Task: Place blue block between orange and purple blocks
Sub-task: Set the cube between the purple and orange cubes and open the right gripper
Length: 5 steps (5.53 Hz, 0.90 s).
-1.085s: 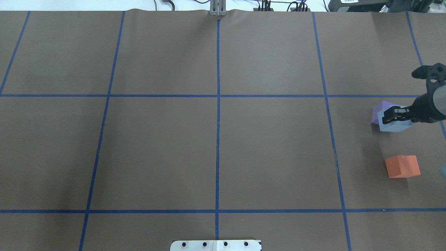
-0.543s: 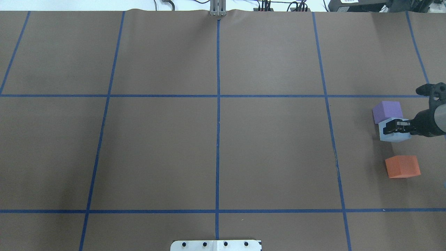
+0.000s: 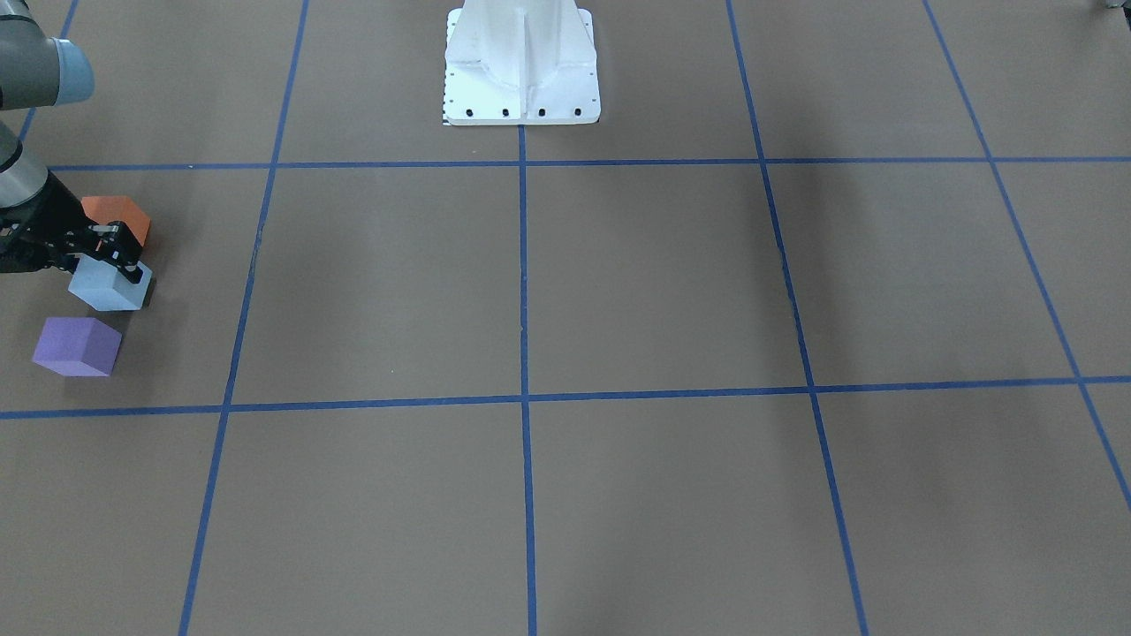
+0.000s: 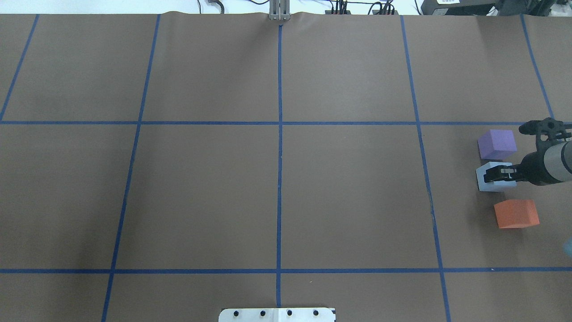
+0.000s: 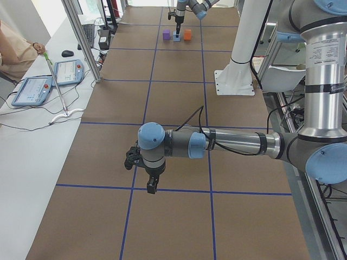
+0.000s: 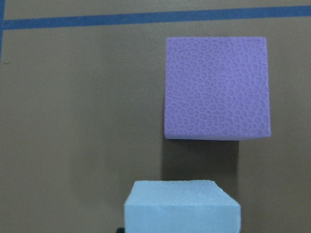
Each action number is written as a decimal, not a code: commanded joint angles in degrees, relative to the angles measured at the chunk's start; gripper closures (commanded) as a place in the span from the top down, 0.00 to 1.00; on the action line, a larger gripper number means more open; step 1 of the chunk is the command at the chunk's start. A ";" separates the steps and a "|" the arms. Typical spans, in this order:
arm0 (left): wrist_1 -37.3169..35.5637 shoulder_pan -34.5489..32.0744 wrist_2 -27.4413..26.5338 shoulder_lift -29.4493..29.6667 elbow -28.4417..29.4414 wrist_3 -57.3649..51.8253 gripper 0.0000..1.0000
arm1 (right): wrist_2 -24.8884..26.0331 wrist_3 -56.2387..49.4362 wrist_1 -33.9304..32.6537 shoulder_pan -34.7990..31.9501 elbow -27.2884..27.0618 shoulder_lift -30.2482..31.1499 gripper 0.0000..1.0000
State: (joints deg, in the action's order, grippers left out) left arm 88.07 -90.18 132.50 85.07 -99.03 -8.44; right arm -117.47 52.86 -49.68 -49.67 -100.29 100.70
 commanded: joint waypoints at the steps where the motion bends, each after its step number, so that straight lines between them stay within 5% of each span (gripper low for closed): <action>1: 0.00 0.09 -0.04 0.01 0.06 0.00 1.00 | -1.44 -7.47 -0.50 -2.17 0.01 1.07 1.00; 2: 0.00 0.09 -0.04 0.01 -0.02 0.00 1.00 | -5.10 -12.91 -2.94 -7.75 -0.16 0.99 1.00; 5: 0.09 0.09 -0.04 0.01 -0.02 0.00 1.00 | -10.68 -32.37 -24.78 -23.08 -3.40 -4.86 1.00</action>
State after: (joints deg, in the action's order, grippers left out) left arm 88.15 -90.09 132.45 85.08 -99.05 -8.44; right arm -127.46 23.78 -67.64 -69.85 -102.10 98.66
